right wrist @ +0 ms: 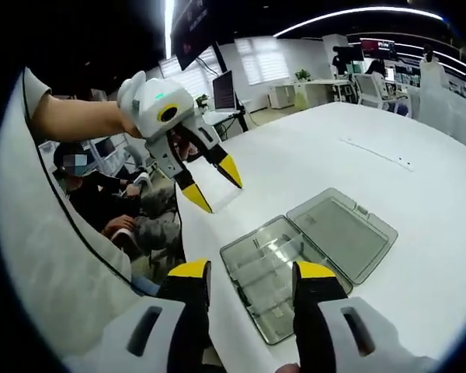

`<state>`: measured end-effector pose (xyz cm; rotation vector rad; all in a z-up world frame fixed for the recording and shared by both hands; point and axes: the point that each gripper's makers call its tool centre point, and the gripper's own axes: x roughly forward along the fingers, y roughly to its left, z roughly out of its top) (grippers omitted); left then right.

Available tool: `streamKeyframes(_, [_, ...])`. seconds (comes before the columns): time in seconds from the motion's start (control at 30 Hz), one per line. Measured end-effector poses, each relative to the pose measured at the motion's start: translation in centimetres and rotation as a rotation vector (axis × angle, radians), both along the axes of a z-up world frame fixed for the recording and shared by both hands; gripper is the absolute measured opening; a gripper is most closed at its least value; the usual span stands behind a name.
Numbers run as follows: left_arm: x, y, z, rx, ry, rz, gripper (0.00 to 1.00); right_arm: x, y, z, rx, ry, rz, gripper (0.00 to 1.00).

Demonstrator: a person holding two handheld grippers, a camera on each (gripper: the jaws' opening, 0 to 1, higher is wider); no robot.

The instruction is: Insert the divider into the dual guide fixture by aligning both edges with the guide slots and pushing it downward to the bottom, including one-sided entry, uneven engagement, binding, and posture correction.

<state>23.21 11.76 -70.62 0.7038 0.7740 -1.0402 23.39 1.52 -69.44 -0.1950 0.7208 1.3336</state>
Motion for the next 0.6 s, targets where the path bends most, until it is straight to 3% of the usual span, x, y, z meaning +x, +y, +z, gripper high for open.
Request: streamKeyframes(0.6, [0.2, -4.2, 1.2, -0.054, -0.068, -0.03, 0.26, 0.5, 0.2, 0.5, 0.032, 0.057, -0.046, 0.31])
